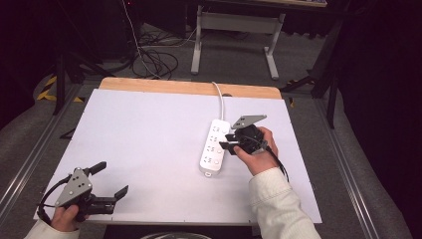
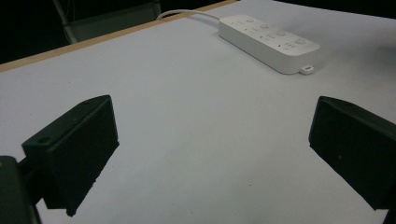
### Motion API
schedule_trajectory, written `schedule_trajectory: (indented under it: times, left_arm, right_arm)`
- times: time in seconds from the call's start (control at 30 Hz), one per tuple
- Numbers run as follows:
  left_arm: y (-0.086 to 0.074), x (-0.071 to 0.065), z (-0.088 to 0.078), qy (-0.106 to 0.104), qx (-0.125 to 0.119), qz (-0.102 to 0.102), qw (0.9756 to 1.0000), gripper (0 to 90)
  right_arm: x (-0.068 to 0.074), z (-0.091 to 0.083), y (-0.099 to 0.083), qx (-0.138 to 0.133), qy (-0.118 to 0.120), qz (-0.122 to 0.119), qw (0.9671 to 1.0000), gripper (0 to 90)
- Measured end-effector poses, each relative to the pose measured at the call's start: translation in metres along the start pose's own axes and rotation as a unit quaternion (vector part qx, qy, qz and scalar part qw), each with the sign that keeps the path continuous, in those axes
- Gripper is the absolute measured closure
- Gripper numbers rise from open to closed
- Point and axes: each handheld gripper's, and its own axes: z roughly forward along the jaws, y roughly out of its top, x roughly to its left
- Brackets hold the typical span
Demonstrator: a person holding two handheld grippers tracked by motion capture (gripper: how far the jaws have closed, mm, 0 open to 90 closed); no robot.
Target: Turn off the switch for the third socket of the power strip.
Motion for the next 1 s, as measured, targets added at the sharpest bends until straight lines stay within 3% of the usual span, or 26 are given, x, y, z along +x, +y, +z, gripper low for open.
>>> schedule_trajectory:
  times: [0.1, 0.37, 0.57, 1.0]
  left_arm:
    - [0.000, 0.000, 0.000, -0.001, 0.000, 0.000, 1.0000, 1.7]
    - [0.000, 0.000, 0.000, -0.001, 0.001, -0.002, 1.0000, 1.7]
    - [0.000, 0.000, 0.000, -0.002, 0.002, -0.004, 1.0000, 1.7]
    - [0.000, 0.001, 0.000, -0.001, 0.002, -0.001, 1.0000, 1.7]
  right_arm:
    - [-0.003, 0.005, -0.001, 0.007, 0.020, 0.024, 0.9995, 70.4]
    - [-0.004, 0.019, 0.000, 0.020, -0.006, -0.004, 0.9998, 89.2]
    - [-0.004, 0.026, -0.001, 0.028, -0.006, -0.016, 0.9995, 90.0]
    - [-0.009, 0.046, -0.012, 0.025, 0.028, 0.027, 0.9989, 90.0]
